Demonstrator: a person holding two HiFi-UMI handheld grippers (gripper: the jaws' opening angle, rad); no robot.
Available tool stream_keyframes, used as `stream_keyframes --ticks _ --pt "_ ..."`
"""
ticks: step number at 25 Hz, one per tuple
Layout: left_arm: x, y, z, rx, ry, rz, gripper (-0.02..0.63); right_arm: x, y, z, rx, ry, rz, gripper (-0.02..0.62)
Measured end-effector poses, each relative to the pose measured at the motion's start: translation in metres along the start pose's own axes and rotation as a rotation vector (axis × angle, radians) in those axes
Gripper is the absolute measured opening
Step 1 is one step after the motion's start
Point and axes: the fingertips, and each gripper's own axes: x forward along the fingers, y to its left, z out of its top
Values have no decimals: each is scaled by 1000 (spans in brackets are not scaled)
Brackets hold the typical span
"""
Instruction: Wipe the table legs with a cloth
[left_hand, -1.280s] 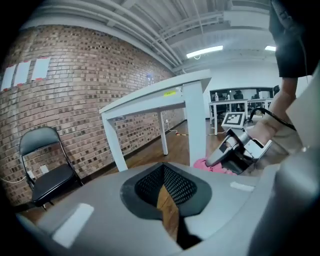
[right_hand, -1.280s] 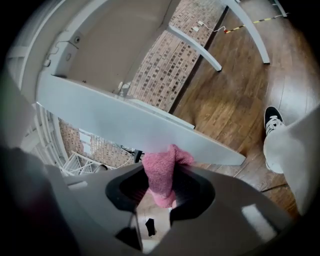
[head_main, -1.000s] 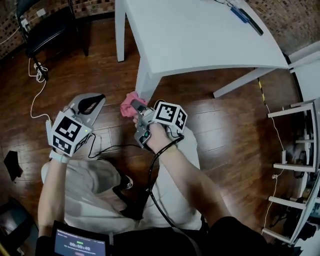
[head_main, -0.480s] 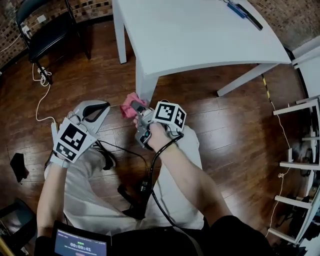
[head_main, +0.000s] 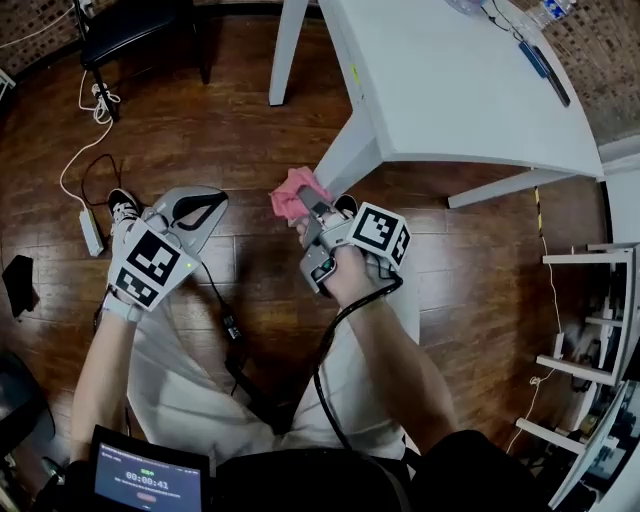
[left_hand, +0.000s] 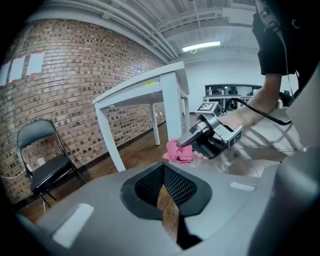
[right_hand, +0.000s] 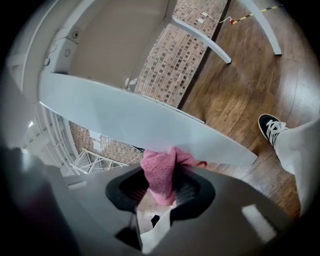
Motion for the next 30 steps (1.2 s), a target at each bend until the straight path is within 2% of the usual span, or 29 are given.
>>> stream_keyframes --ticks 3,9,12,17,24,30 --pt "-2 18 -27 -45 -2 16 2 6 6 -1 -12 -25 -30 114" --pt "13 44 -47 -38 -36 26 2 5 25 3 -46 -104 -40 114" --pt "22 48 -45 -23 -63 11 2 4 38 4 -48 -149 -33 114" --pt "35 57 -33 30 -87 -43 2 -11 72 13 -92 -289 -30 114" --pt "41 108 -16 57 -123 -63 2 -35 125 31 -110 -430 -5 114" --pt "45 138 -17 103 -129 -134 2 -38 142 42 -106 -534 -48 114"
